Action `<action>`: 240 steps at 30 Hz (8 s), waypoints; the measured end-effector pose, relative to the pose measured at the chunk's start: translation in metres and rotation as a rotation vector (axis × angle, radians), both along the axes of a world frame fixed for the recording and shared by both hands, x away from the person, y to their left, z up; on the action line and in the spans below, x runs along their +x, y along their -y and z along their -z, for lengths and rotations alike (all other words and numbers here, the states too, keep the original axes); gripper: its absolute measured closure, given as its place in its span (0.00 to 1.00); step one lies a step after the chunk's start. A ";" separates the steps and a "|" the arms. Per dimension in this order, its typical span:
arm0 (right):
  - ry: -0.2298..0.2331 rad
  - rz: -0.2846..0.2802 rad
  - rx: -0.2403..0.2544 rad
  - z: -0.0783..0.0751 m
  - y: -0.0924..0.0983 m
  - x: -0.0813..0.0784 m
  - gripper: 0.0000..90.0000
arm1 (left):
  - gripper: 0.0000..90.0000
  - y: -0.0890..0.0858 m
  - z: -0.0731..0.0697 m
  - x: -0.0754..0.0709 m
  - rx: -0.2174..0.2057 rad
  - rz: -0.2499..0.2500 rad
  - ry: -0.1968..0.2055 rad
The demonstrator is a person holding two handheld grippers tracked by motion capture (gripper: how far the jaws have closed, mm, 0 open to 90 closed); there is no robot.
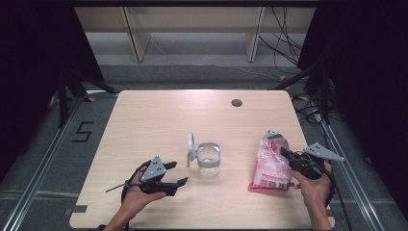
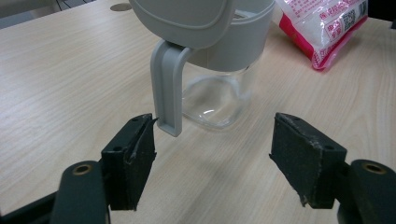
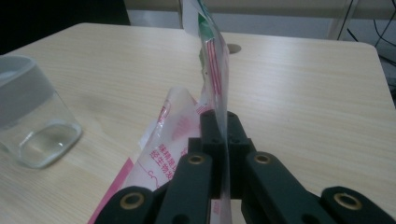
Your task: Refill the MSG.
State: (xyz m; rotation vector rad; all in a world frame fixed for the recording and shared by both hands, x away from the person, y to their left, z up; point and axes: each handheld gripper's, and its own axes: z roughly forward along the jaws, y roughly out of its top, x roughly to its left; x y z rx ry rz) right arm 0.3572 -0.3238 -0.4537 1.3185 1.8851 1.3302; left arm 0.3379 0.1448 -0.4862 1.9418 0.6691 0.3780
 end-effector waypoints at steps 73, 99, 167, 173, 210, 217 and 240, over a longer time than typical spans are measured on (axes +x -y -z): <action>0.301 -0.242 0.002 -0.099 -0.094 -0.028 1.00 | 0.34 0.062 0.000 -0.020 -0.050 0.131 -0.045; 0.314 -0.321 0.017 -0.111 -0.128 -0.030 1.00 | 0.34 0.114 0.006 -0.013 -0.068 0.125 -0.018; 0.278 -0.298 0.019 -0.116 -0.136 -0.002 1.00 | 0.87 0.184 0.012 -0.022 -0.211 -0.036 0.123; 0.286 -0.297 -0.016 -0.113 -0.141 0.002 1.00 | 0.87 0.187 0.016 -0.023 -0.231 -0.049 0.114; 0.239 -0.332 -0.074 -0.103 -0.162 0.014 1.00 | 0.87 0.194 0.025 -0.019 -0.291 -0.070 0.083; 0.239 -0.333 -0.085 -0.101 -0.165 0.018 1.00 | 0.87 0.193 0.027 -0.018 -0.266 -0.071 0.091; 0.193 -0.339 -0.083 -0.097 -0.176 0.019 1.00 | 0.87 0.195 0.027 -0.018 -0.273 -0.065 0.098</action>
